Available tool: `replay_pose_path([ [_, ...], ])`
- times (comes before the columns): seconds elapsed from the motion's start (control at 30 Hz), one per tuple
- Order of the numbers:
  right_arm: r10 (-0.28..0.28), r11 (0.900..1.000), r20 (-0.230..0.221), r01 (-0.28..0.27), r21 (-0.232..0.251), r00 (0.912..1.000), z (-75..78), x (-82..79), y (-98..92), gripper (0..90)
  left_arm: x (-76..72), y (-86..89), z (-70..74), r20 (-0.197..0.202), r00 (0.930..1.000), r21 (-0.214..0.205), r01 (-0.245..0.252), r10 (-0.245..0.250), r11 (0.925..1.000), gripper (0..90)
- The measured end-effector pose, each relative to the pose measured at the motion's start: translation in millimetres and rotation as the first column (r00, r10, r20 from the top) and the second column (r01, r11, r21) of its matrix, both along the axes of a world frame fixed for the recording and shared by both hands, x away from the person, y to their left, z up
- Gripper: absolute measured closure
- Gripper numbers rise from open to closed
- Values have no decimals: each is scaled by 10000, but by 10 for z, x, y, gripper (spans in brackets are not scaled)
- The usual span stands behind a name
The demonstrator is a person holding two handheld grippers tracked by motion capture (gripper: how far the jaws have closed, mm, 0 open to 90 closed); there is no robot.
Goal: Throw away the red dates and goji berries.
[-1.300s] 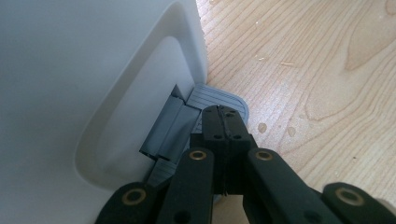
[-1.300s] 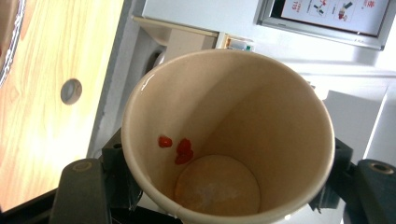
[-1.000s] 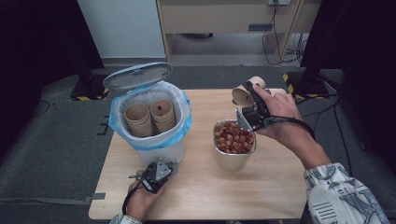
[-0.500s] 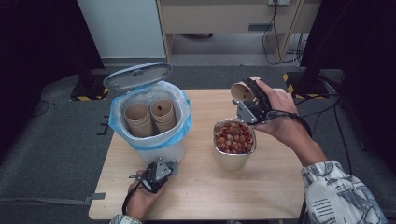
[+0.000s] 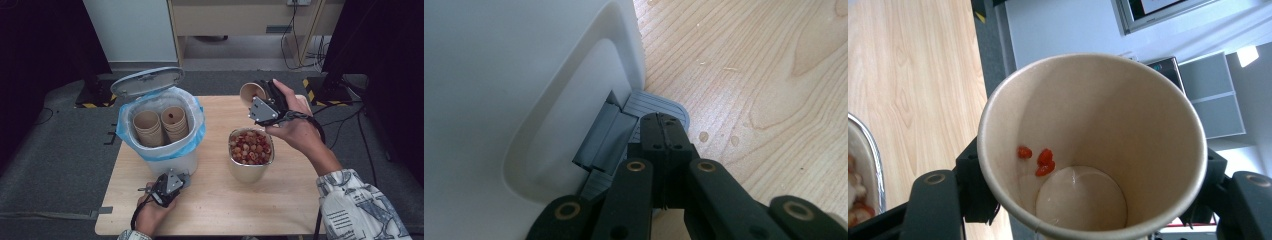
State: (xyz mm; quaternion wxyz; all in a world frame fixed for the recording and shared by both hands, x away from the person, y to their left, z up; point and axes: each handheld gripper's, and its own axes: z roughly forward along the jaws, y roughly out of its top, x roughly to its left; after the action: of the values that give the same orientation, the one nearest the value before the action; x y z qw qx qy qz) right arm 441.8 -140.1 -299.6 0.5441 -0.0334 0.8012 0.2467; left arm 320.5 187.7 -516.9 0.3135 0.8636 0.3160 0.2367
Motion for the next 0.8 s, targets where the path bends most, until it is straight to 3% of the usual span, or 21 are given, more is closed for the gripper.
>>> replay_pose_path([
  [0.2,167,9985,-309,-150,528,9994,28,4,64,288,0,1,1,-18,10000,5,-3,3,10000,898],
  [0.33,408,9931,-671,-330,1126,9969,65,16,127,288,0,2,1,-25,10000,-10,-3,3,10000,899],
  [0.8,741,9767,-1298,-457,2095,9888,165,16,258,285,1,3,-1,-10,10000,-20,6,-6,10000,898],
])
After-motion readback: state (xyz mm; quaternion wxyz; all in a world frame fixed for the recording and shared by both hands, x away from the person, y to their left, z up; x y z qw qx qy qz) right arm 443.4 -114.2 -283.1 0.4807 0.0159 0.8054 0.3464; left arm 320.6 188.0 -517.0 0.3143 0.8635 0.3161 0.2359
